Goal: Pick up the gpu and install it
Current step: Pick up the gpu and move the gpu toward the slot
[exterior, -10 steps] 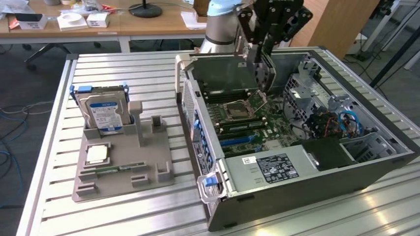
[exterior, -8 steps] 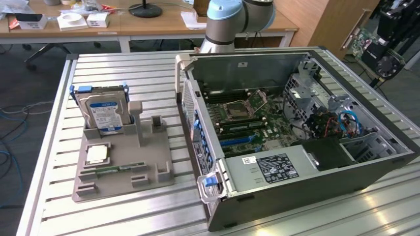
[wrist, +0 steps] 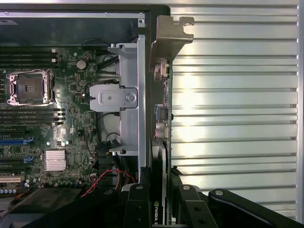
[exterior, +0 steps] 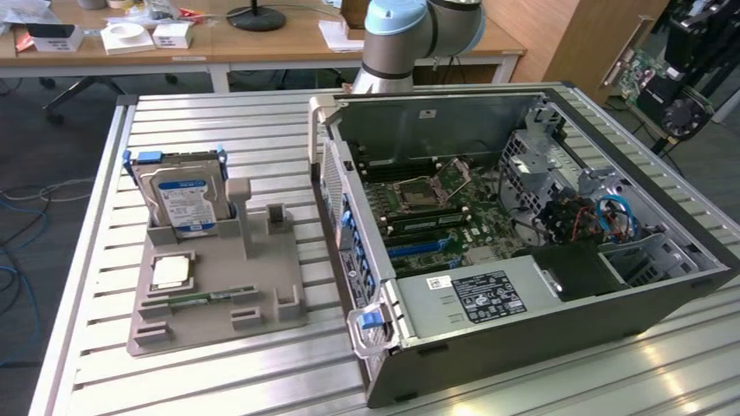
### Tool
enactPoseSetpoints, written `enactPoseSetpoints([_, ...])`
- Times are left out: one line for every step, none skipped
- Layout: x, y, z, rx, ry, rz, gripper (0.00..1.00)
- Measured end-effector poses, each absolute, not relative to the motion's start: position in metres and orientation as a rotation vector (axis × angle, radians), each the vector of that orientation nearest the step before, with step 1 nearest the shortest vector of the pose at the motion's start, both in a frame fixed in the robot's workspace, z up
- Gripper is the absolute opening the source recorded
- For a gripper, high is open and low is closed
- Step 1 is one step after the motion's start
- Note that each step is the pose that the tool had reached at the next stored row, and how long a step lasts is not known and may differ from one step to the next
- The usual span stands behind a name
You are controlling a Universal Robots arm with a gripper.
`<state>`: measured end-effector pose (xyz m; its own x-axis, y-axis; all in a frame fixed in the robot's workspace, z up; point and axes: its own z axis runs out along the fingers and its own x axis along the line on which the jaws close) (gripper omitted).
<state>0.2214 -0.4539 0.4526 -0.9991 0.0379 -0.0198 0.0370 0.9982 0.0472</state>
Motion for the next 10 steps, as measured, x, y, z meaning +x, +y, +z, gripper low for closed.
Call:
enactPoseSetpoints([0.221, -0.454, 0.453, 0.058, 3.120, 0.073, 0.26])
enactPoseSetpoints([0.221, -0.454, 0.453, 0.059, 3.119, 0.073, 0.26])
enactPoseSetpoints([0.221, -0.454, 0.453, 0.059, 3.119, 0.073, 0.26])
enactPoseSetpoints([0.220, -0.454, 0.453, 0.059, 3.120, 0.073, 0.26])
enactPoseSetpoints([0.219, -0.454, 0.453, 0.059, 3.119, 0.073, 0.26])
enactPoseSetpoints([0.217, -0.454, 0.453, 0.059, 3.120, 0.073, 0.26])
enactPoseSetpoints([0.215, -0.454, 0.453, 0.059, 3.119, 0.073, 0.26])
enactPoseSetpoints([0.213, -0.454, 0.453, 0.058, 3.119, 0.073, 0.26])
enactPoseSetpoints([0.211, -0.454, 0.453, 0.059, 3.120, 0.073, 0.26])
enactPoseSetpoints([0.209, -0.454, 0.453, 0.059, 3.119, 0.073, 0.26])
